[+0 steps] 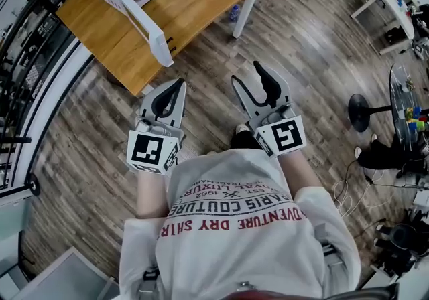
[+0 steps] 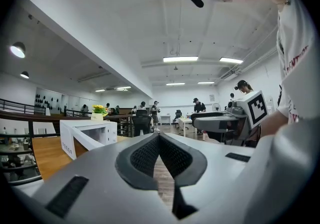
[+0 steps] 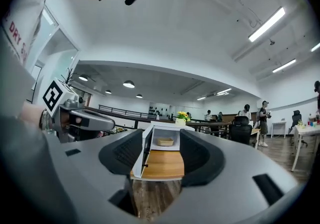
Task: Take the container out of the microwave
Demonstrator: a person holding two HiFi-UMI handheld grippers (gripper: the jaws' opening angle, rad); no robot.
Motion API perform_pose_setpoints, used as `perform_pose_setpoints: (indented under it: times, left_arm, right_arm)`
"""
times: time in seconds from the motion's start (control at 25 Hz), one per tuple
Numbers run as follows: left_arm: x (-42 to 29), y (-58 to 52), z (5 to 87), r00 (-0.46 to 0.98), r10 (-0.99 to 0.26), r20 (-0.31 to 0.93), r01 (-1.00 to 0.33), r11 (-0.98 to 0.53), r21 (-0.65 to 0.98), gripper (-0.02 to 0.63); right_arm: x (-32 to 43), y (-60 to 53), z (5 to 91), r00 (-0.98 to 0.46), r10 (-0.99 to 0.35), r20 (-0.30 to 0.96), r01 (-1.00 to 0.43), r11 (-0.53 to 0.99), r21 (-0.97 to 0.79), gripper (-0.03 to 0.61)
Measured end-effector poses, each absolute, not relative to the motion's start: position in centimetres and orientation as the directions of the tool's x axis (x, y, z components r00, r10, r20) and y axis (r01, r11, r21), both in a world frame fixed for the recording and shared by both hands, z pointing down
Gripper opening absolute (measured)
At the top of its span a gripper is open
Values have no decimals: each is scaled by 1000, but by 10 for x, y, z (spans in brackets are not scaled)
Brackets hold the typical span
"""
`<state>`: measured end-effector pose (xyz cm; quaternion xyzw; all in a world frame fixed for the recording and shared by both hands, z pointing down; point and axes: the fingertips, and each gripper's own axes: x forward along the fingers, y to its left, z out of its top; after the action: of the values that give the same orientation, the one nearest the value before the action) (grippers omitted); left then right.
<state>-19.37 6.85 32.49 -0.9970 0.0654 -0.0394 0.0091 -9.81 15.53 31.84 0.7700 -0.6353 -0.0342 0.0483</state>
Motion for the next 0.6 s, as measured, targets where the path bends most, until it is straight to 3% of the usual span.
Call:
perform_pose_setpoints:
  times: [0.28,0.6]
  left_arm:
    - [-154,51,345,972,-210,108,-208,-978,-30,14]
    - [-69,27,353,919,-370,139,-367,-929,-47,14]
  right_arm:
    - [-30,131,338,167,-986,3,-985,-167,44,230]
    - [67,81,350,-19,-999,35,-1000,20,20,230]
